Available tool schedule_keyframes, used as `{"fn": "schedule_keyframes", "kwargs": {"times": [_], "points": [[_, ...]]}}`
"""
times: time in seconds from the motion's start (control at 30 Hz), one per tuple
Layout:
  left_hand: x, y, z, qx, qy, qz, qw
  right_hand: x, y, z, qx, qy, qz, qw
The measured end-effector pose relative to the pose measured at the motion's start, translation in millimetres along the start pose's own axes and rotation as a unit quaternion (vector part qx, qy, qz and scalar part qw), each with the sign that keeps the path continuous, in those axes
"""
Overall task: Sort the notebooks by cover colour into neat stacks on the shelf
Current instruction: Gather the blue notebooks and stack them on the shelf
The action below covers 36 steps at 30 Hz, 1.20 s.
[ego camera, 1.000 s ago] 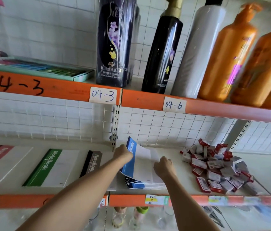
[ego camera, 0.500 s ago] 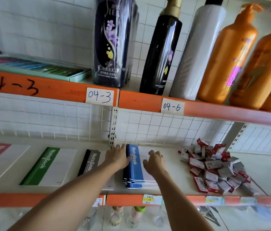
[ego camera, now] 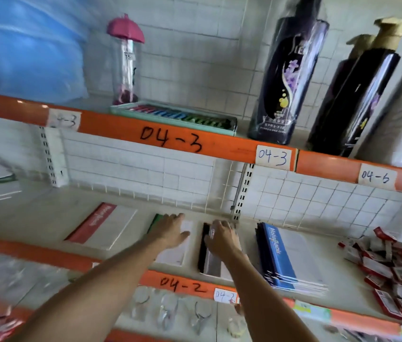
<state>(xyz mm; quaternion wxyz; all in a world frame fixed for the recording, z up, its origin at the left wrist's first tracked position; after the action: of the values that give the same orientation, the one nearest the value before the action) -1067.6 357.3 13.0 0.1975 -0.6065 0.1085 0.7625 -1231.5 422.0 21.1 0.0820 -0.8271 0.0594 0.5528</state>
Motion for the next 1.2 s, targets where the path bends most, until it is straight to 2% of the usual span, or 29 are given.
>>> {"fn": "schedule_keyframes", "kwargs": {"times": [0.23, 0.33, 0.63, 0.83, 1.0, 1.2], "points": [[-31, -67, -149, -0.061, -0.018, -0.005, 0.998, 68, -11, -148, -0.027, 0.011, -0.038, 0.999], [-47, -104, -205, -0.091, -0.031, 0.023, 0.995, 97, -22, -209, -0.051, 0.014, -0.049, 0.997], [-65, -181, -349, -0.145, -0.011, 0.016, 0.989, 176, -51, -352, -0.104, 0.015, -0.084, 0.991], [-84, -196, -427, -0.176, -0.033, 0.023, 0.984, 204, -38, -421, -0.131, -0.001, -0.094, 0.987], [-100, -192, -489, -0.195, 0.004, 0.029, 0.980, 227, 1, -475, -0.138, 0.003, -0.109, 0.984], [-137, -172, -588, -0.220, 0.046, 0.017, 0.974, 250, 72, -559, -0.143, 0.045, -0.090, 0.985]]}}
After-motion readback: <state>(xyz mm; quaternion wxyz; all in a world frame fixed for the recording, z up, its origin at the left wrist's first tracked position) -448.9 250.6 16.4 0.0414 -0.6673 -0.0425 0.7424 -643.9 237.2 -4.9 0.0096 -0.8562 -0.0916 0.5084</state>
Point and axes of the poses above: each hand's wrist, its own y-axis towards the middle knuckle, its own x-axis out of the palm, z = x × y, the point moved 4 cm from there along y, towards the middle knuckle, and after that the axes turned 7 degrees about -z, right-handed, at the moved point
